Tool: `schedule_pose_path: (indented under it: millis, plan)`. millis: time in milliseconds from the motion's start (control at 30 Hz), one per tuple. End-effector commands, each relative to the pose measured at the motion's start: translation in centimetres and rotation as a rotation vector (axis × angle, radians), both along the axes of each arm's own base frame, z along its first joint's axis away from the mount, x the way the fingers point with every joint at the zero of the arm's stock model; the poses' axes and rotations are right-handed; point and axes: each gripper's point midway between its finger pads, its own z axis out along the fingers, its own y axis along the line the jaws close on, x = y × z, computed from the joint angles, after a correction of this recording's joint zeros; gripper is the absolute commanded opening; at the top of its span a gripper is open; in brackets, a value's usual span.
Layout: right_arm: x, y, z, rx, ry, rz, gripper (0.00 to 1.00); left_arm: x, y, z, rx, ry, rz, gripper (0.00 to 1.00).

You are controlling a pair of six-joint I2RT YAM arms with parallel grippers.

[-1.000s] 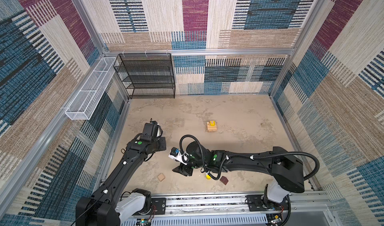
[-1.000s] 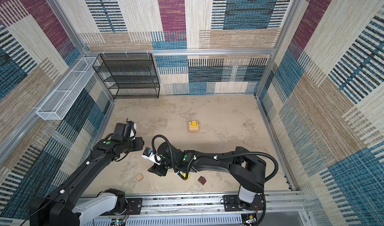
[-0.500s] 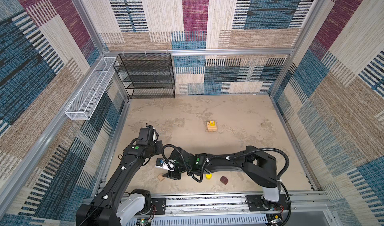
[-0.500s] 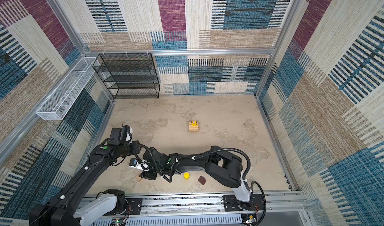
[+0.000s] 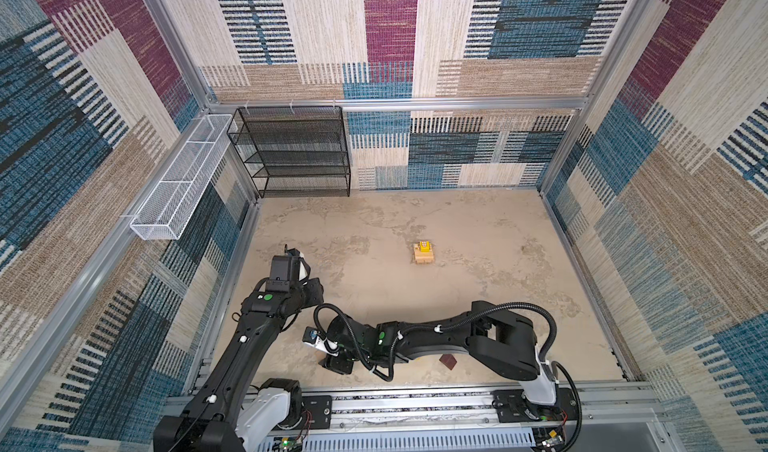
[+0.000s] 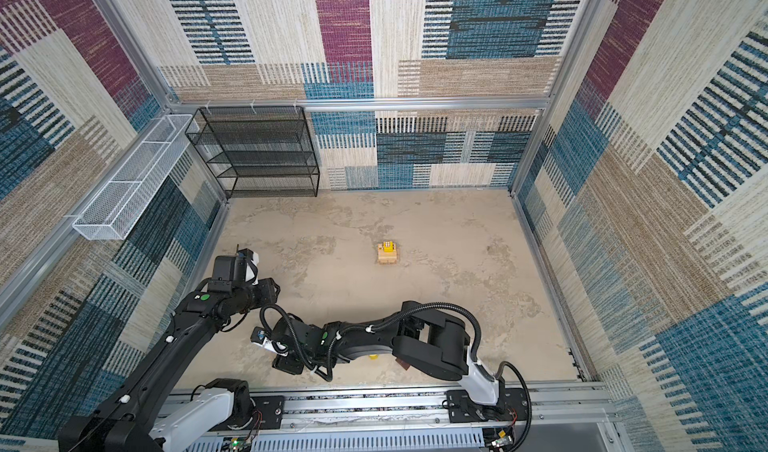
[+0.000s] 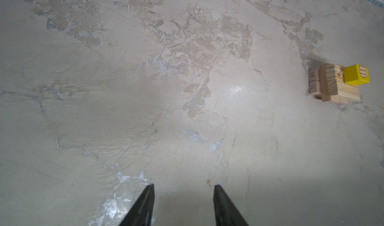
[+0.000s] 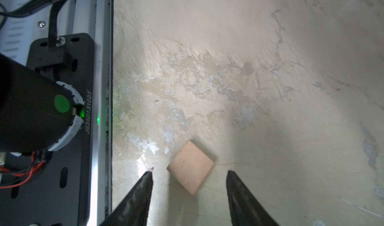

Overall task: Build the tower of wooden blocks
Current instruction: 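Lower the right gripper over the small wooden cube and close on it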

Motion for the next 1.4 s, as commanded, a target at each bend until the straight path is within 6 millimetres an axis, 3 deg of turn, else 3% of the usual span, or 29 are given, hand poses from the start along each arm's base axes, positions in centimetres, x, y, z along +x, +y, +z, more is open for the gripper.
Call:
schedule_pose_path:
  millis: [0,833,1100,1367]
  plan:
    - [1.0,0.2,0.2,0.010,-0.011,-0.079,0.60,0.3,-0.1,0.3,-0.009,-0.020,0.002,0.50]
    - [-0.2,1.1,-1.6,-0.025,0.034,-0.059,0.58,0.4,-0.1,0.0,-0.016,-0.011,0.006,0.49]
    - [0.5,0.4,-2.5,-0.066,0.020,-0.104,0.50,0.5,-0.3,-0.1,-0.026,-0.007,0.000,0.49]
    - [0.9,-0.2,-1.9,-0.072,0.010,-0.142,0.43,0.5,-0.4,-0.3,-0.031,0.000,-0.001,0.49]
